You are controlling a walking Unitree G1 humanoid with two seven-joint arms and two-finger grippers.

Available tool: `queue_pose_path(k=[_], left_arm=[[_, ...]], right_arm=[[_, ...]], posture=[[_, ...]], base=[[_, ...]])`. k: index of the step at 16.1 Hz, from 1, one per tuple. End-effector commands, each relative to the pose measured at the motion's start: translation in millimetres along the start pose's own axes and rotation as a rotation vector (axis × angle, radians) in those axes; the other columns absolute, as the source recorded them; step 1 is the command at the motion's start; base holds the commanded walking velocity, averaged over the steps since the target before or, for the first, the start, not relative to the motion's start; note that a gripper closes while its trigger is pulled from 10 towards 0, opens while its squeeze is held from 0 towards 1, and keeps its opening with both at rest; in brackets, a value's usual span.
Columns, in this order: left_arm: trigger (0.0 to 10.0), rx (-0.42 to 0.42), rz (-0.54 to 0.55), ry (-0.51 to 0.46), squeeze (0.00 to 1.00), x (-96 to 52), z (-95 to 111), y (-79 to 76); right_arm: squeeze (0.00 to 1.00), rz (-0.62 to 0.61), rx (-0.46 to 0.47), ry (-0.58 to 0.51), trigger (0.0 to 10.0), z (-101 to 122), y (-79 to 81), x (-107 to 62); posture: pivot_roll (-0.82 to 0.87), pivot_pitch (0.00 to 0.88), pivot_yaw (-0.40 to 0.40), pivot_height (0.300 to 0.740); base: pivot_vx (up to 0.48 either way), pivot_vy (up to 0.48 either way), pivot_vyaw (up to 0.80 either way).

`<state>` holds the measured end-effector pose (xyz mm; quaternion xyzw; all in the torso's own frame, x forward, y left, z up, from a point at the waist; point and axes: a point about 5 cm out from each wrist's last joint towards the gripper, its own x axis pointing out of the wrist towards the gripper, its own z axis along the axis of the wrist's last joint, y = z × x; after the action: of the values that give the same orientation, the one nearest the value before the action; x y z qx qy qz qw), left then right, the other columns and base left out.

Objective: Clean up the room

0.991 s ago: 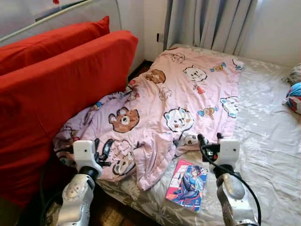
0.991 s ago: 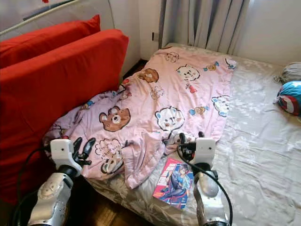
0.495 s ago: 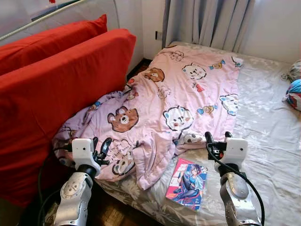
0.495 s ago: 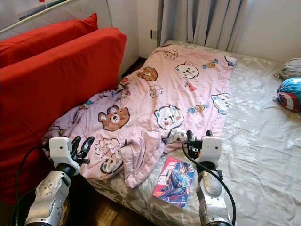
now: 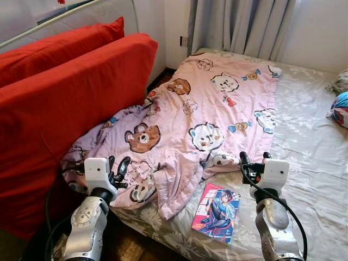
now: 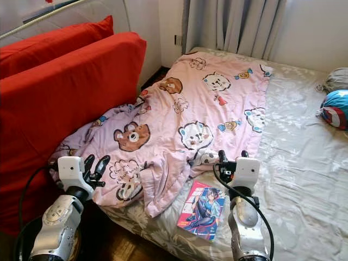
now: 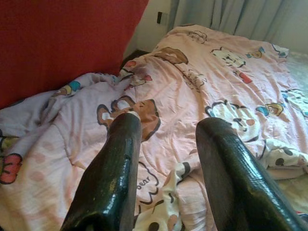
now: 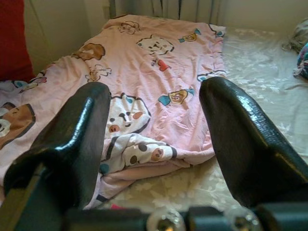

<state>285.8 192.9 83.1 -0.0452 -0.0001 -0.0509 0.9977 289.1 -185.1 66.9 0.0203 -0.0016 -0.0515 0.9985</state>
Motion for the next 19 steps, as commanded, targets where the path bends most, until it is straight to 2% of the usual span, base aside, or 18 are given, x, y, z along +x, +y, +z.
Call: queue_pose_path(k=[1,3,7,11,14,19], left_arm=[[10.0,0.005,-0.003,0.007,0.00,-1.1,-1,-1.4],[10.0,0.007,-0.001,0.007,0.00,-0.9,-1,-0.7],[10.0,0.009,0.005,0.009,0.00,-1.6,-1,2.2],[10.0,0.006,0.007,0.012,0.00,-1.7,-1,1.6],[10.0,0.017,0.010,0.016,0.00,-2.0,-1,3.9],[10.0,0.022,0.012,0.022,0.00,-3.9,-2,5.4]], right_arm=[[0.00,-0.006,-0.002,0.020,10.0,-1,-1.5,1.8],[0.00,0.000,-0.004,0.026,10.0,-2,0.6,2.3],[0.00,0.008,0.023,0.001,10.0,-1,4.0,0.4],[0.00,0.012,0.015,0.027,10.0,-3,6.7,0.7],[0.00,0.017,0.020,0.028,10.0,-4,7.8,0.3],[0.00,0.025,0.019,0.018,10.0,-4,10.3,-1.4]], posture=[[-0.02,0.065,0.007,0.735],[-0.02,0.067,0.005,0.720],[-0.02,0.077,0.006,0.720],[-0.01,0.086,0.006,0.720],[-0.01,0.090,0.007,0.685],[-0.01,0.099,0.008,0.685]], base=[[0.000,0.000,0.00],[0.000,0.000,0.00],[0.000,0.000,0.00],[0.000,0.000,0.00],[0.000,0.000,0.00],[0.000,0.000,0.00]])
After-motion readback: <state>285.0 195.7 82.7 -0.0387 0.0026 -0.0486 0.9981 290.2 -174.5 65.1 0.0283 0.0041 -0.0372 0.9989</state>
